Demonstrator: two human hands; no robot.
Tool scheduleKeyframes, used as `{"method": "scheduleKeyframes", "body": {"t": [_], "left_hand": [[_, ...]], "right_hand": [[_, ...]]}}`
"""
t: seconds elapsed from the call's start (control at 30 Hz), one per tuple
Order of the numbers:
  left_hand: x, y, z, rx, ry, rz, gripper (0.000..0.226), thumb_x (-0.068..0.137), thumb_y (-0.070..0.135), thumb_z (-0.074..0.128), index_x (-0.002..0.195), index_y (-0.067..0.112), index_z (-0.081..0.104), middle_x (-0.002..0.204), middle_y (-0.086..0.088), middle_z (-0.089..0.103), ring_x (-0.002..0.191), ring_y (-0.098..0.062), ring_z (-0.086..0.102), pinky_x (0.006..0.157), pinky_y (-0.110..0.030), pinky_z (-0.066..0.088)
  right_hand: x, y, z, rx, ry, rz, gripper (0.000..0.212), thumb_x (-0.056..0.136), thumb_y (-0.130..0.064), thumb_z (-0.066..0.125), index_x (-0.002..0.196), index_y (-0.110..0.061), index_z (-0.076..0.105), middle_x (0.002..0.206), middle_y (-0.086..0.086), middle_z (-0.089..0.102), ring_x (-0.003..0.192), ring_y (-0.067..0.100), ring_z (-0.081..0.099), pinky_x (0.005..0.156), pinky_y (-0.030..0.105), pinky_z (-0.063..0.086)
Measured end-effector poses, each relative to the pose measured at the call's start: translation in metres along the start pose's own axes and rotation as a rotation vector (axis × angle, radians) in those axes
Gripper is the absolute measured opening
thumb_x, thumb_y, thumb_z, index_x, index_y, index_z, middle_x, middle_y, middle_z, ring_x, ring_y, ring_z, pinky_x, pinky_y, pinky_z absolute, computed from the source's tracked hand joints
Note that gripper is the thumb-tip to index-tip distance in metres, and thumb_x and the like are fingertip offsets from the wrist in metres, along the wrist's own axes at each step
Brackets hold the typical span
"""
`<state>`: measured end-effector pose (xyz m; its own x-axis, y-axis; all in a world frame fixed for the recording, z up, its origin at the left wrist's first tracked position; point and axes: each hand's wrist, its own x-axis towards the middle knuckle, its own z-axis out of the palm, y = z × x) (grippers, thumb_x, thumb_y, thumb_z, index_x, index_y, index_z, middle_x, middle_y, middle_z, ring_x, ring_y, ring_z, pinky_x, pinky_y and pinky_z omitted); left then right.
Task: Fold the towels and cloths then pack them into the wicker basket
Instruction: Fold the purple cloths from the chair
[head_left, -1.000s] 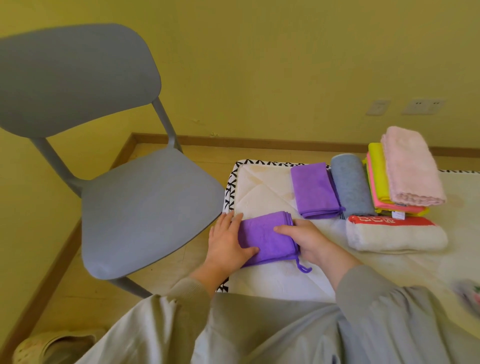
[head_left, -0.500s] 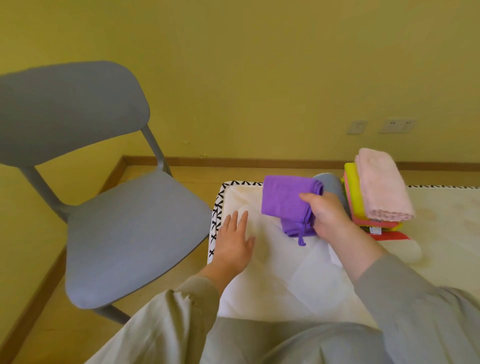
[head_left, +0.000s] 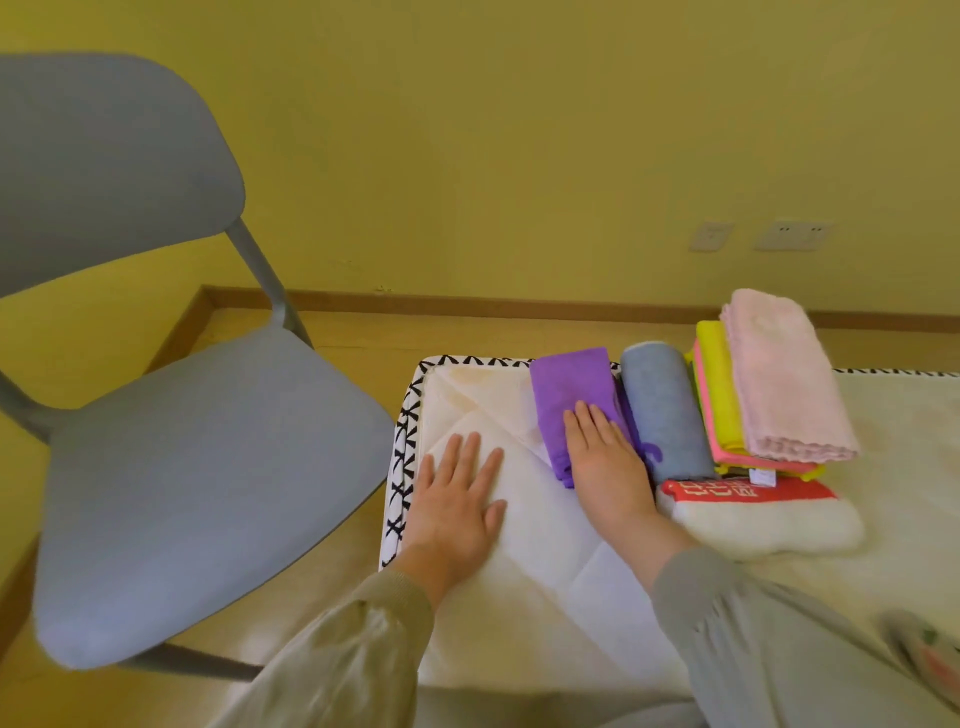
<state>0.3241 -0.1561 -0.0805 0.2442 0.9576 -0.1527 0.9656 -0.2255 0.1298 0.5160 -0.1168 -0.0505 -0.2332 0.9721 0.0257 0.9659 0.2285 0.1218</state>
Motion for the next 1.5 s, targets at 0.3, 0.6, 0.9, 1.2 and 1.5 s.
{"method": "scheduleKeyframes", "body": {"t": [0.3,0.6,0.9,1.2,1.5], "left_hand": [[0.0,0.002,0.007,-0.019,0.065,0.011,0.066,0.086,0.05,-0.007,0.147,0.03,-0.018,0.151,0.0,-0.029,0.143,-0.023,-0.025,0.117,-0.045,-0.012],[-0.001,0.002,0.008,-0.03,0.074,0.004,0.068,0.084,0.05,-0.007,0.147,0.028,-0.017,0.157,-0.002,-0.02,0.142,-0.022,-0.025,0.115,-0.044,-0.014],[0.0,0.003,0.004,-0.035,0.076,0.012,0.071,0.083,0.05,-0.009,0.151,0.029,-0.011,0.155,-0.001,-0.023,0.145,-0.024,-0.021,0.116,-0.045,-0.012],[-0.004,0.003,0.009,-0.041,0.08,0.016,0.067,0.087,0.05,-0.004,0.15,0.029,-0.011,0.158,-0.003,-0.018,0.144,-0.023,-0.021,0.116,-0.045,-0.013],[0.004,-0.007,0.0,-0.168,-0.044,0.006,0.066,0.094,0.056,0.014,0.151,0.031,-0.005,0.157,0.004,-0.02,0.144,-0.016,-0.021,0.116,-0.04,-0.013]], "right_hand": [[0.021,0.01,-0.043,0.251,0.21,0.219,0.056,0.085,0.008,0.044,0.141,0.006,0.035,0.149,0.023,0.032,0.133,0.03,0.043,0.099,0.035,0.044],[0.0,0.007,-0.011,-0.051,-0.181,0.026,0.066,0.098,-0.017,0.04,0.151,-0.01,0.002,0.159,0.013,0.008,0.145,0.029,0.014,0.117,0.039,0.021],[0.016,-0.005,-0.074,0.055,0.007,0.151,0.058,0.096,-0.05,0.027,0.126,-0.008,0.055,0.144,0.013,0.041,0.125,0.031,0.041,0.101,0.04,0.035],[0.052,0.009,-0.003,0.124,-0.141,0.09,0.066,0.097,-0.049,0.024,0.152,-0.019,0.004,0.16,0.005,0.005,0.147,0.024,0.005,0.119,0.044,0.007],[0.055,0.007,-0.01,0.152,-0.144,0.085,0.067,0.097,-0.05,0.027,0.152,-0.019,0.006,0.16,0.005,0.003,0.147,0.022,0.002,0.119,0.044,0.002]]}}
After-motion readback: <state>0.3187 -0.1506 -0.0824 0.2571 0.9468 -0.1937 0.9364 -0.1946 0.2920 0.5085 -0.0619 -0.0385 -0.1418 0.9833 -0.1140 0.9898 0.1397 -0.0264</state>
